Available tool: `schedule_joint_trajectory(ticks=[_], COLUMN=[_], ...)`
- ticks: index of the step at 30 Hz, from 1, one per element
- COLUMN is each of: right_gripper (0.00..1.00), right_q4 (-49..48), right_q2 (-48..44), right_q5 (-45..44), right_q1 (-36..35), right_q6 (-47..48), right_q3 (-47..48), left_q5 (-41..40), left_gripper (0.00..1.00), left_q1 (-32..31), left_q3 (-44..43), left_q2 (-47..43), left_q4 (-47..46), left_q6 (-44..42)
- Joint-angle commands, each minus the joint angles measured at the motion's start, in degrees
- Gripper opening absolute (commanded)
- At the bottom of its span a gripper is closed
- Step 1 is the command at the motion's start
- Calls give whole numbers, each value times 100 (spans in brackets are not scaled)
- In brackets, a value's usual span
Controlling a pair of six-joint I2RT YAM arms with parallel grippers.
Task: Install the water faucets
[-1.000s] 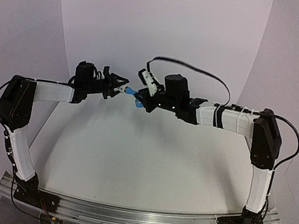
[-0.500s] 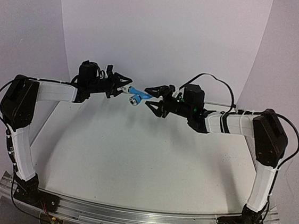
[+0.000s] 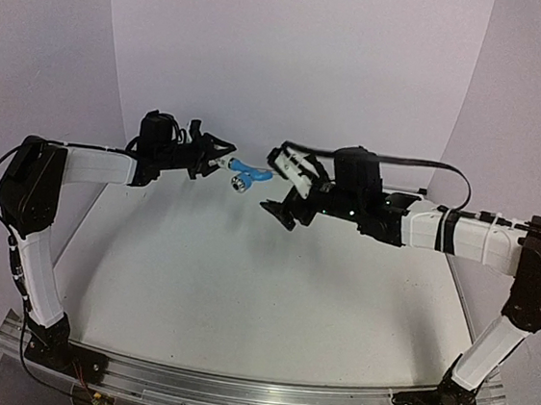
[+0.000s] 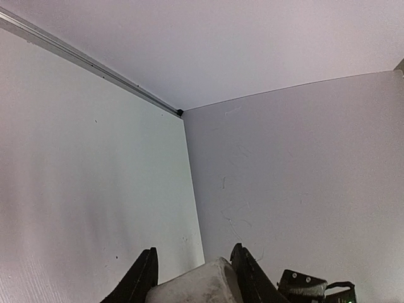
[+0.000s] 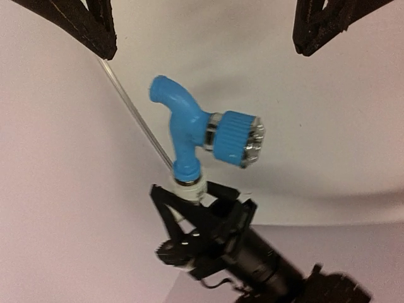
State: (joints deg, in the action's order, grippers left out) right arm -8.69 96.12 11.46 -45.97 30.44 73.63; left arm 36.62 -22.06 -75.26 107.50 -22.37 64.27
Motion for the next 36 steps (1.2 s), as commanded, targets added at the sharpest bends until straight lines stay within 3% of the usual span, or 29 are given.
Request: schedule_joint_trajectory(ticks=[1, 7, 12, 15, 18, 22, 25, 28, 30, 32, 35, 36], right_gripper=[98, 98, 93, 82, 61, 31, 13, 0, 0, 0, 1, 7], right_q4=[112, -585, -825, -640, -100, 736, 1208, 564, -1046, -2883, -3309, -3309], right_q2=[392, 1187, 1876, 2125, 2202, 2111, 1889, 1549, 1435, 1470, 1426, 1331], right_q5=[-1137, -1715, -2265, -2346, -2309, -1854, -955, 531, 1416, 1698, 1480, 1304], right_q1=[-350, -626, -742, -754, -755, -745, -518, 134, 457, 524, 525, 536], right_q6=[3078, 3996, 3933, 3269, 1965, -562, -3146, -6990, -9652, -11231, -12084, -12213], right_q3=[609, 1268, 1980, 2401, 2721, 3002, 3228, 2647, 1699, 1084, 885, 691], left_q5=[-13, -9, 12, 12, 12, 20, 37, 67, 68, 78, 57, 49], left_gripper=[0, 0, 0, 0, 0, 0, 0, 0, 0, 0, 0, 0], left_q1=[27, 25, 18, 18, 22, 23, 27, 28, 26, 27, 27, 27], left_q3=[54, 143, 141, 143, 130, 50, -47, -146, -186, -207, -184, -167], left_q2=[-487, -620, -652, -641, -621, -518, -400, -296, -265, -257, -283, -298], left_q4=[-259, -259, -247, -250, -250, -250, -250, -250, -250, -250, -250, -250], left_q6=[-48, -19, -15, -37, -63, -87, -83, -74, -67, -66, -68, -66])
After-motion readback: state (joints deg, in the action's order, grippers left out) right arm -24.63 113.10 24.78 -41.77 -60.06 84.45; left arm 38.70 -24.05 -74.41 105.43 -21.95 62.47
